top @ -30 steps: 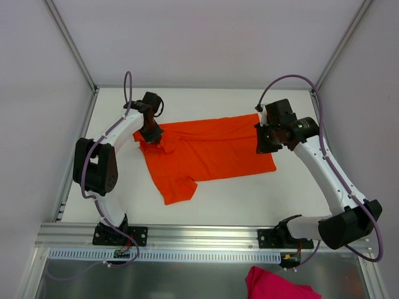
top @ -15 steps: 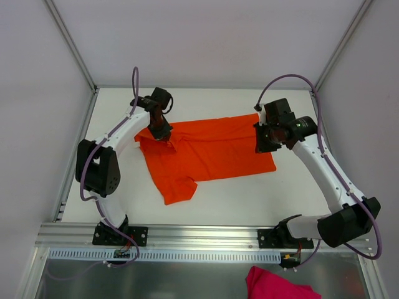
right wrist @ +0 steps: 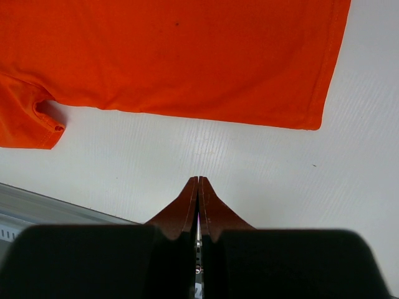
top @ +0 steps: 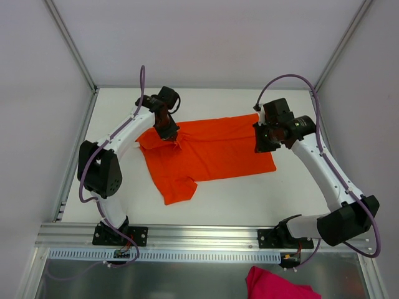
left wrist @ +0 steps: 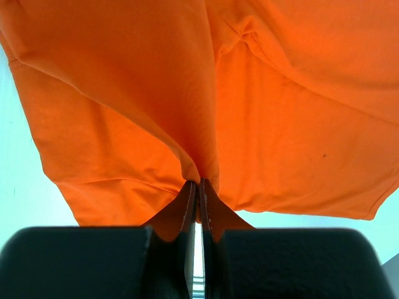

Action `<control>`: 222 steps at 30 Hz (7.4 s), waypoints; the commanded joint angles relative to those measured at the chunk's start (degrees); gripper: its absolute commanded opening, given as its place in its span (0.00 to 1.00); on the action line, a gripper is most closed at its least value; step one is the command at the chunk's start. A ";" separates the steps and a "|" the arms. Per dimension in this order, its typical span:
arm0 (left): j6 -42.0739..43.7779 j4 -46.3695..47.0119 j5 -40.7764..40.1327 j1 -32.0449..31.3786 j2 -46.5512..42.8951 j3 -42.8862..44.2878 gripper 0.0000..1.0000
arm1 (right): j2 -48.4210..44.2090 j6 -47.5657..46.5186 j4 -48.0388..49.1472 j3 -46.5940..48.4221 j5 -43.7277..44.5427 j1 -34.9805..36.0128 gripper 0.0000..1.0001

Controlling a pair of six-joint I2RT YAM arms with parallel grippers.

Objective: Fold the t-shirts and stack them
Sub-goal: Fold the flattened tshirt in 1/3 of the way, then grap the side of the flattened tshirt closest away from the robot with both arms

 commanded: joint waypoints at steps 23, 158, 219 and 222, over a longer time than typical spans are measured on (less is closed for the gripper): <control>0.69 -0.83 4.02 -0.87 -3.81 -10.78 0.00 | 0.99 -1.93 -1.03 2.64 1.52 0.48 0.01; 12.47 1.81 -18.21 24.97 9.56 8.46 0.49 | -4.46 0.44 -2.62 -1.66 2.83 0.40 0.01; 13.97 -1.78 4.73 5.02 -16.20 -35.58 0.41 | 17.77 9.04 10.30 -0.60 14.26 -3.55 0.31; 13.97 -2.57 8.67 5.02 -20.24 -37.60 0.42 | 20.40 10.98 10.31 -0.34 12.68 -6.10 0.31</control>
